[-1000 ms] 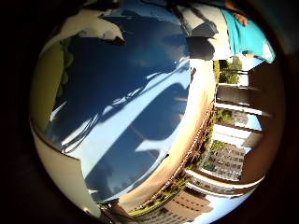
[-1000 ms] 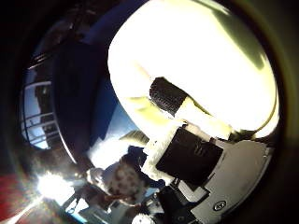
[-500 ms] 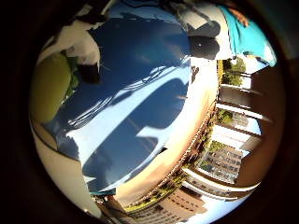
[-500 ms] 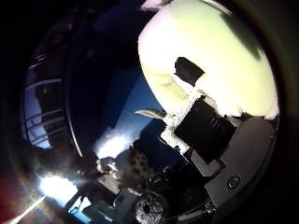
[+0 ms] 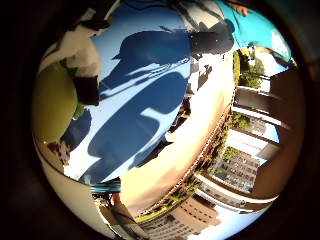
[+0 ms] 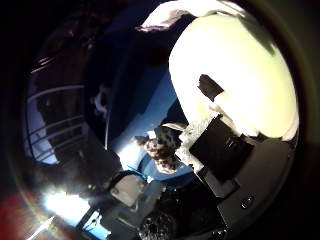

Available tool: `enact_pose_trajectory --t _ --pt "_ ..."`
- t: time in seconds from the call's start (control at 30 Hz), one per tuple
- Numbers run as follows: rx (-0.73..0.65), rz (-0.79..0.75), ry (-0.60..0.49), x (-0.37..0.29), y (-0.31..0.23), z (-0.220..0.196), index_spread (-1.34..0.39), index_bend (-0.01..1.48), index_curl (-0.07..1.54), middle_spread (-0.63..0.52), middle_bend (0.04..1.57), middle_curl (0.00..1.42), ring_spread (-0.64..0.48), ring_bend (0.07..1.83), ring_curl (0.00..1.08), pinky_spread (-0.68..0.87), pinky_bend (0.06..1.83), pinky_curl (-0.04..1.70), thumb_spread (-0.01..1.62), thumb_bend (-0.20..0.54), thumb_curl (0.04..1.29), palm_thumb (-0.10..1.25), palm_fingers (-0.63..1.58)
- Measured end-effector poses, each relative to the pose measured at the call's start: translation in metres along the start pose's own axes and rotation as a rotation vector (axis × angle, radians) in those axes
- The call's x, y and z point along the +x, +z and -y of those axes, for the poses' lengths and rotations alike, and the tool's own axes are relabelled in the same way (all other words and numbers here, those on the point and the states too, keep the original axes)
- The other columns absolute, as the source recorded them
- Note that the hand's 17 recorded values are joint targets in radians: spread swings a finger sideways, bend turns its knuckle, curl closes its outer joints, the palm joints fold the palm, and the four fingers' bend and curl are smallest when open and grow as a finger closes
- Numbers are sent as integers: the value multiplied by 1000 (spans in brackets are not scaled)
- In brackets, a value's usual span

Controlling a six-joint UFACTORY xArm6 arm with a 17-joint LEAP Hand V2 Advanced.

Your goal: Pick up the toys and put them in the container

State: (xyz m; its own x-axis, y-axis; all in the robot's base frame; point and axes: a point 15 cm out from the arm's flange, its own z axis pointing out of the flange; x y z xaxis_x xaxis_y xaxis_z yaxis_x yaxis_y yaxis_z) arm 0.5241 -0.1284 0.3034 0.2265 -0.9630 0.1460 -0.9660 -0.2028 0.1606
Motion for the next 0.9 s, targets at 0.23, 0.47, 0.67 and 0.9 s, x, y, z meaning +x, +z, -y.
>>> enact_pose_trajectory --t 0.23,0.47,0.67,0.9 --pt "9 -4 -55 -35 -49 -22 -1154 823 355 -251 1230 1146 -127 1490 845 132 1605 778 1026 -13 810 994 850" --pt "77 -34 -157 -99 -104 -30 -1182 801 448 -245 1256 1157 -127 1520 848 128 1622 802 1035 -15 848 975 814" --pt "169 -55 -227 -180 -141 -22 -1202 761 552 -239 1277 1160 -125 1546 845 126 1635 817 1041 -12 876 966 791" --pt "348 -48 -221 -266 -161 26 -1230 705 693 -233 1301 1159 -122 1573 839 124 1650 830 1040 -29 892 918 766"
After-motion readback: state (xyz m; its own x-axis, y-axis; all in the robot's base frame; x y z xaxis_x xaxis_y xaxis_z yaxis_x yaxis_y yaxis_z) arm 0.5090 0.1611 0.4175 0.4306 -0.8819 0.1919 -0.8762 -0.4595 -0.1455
